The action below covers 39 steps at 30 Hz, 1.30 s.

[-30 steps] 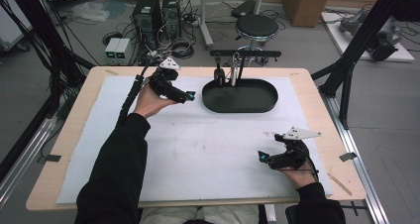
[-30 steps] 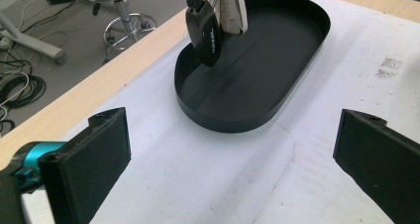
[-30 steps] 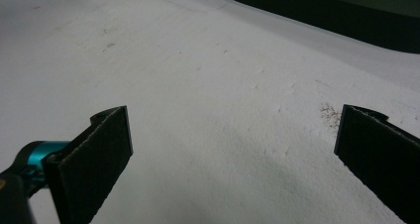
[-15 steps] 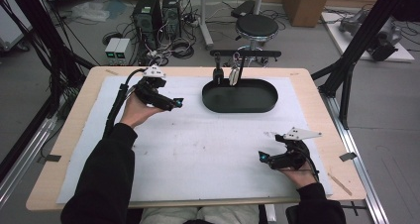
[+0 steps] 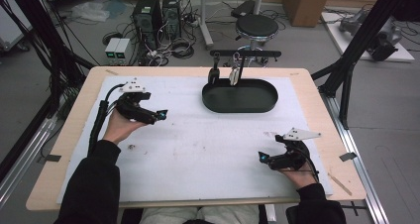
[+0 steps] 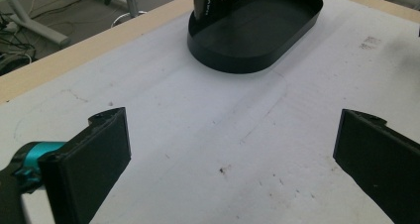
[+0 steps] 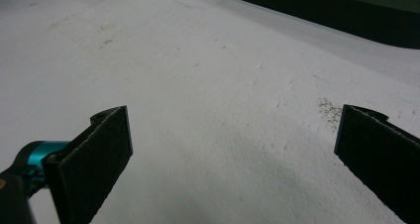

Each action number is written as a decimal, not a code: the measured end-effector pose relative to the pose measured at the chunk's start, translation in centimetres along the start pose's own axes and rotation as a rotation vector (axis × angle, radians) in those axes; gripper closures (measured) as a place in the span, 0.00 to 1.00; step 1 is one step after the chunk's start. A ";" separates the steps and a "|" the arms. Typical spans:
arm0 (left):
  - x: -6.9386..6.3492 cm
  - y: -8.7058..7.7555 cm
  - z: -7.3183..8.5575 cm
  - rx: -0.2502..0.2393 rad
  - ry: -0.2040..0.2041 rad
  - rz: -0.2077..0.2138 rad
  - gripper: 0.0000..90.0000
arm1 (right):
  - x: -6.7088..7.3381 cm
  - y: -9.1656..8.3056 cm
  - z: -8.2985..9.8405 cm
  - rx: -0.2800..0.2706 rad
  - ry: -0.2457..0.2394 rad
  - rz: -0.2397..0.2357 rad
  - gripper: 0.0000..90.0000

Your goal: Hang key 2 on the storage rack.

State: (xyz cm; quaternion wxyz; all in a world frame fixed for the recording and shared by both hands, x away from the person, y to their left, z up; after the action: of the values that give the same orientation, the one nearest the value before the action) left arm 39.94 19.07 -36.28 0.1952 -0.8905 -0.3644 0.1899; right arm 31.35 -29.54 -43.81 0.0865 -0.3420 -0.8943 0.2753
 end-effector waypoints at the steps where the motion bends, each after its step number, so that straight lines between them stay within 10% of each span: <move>1: 0.0 -0.3 0.3 -0.011 -0.002 0.002 0.02 | 0.0 0.0 0.0 0.000 0.000 0.000 0.01; 39: 1.8 -7.7 8.3 -0.096 -0.069 -0.106 0.02 | 0.0 0.3 0.0 0.009 -0.004 -0.001 0.01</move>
State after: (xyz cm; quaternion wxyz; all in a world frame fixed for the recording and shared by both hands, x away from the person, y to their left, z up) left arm 32.70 27.21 -39.94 0.1493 -0.8713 -0.4261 0.1920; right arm 31.51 -29.36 -43.97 0.0865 -0.3406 -0.8935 0.2796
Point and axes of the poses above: each handheld gripper's, and its own axes: y roughly forward along the jaws, z roughly out of its underside, x roughly to its left, the point moved 1 cm from there along y, roughly forward along the jaws, and after that the axes turned 10 degrees about -y, right-handed, at the moved point
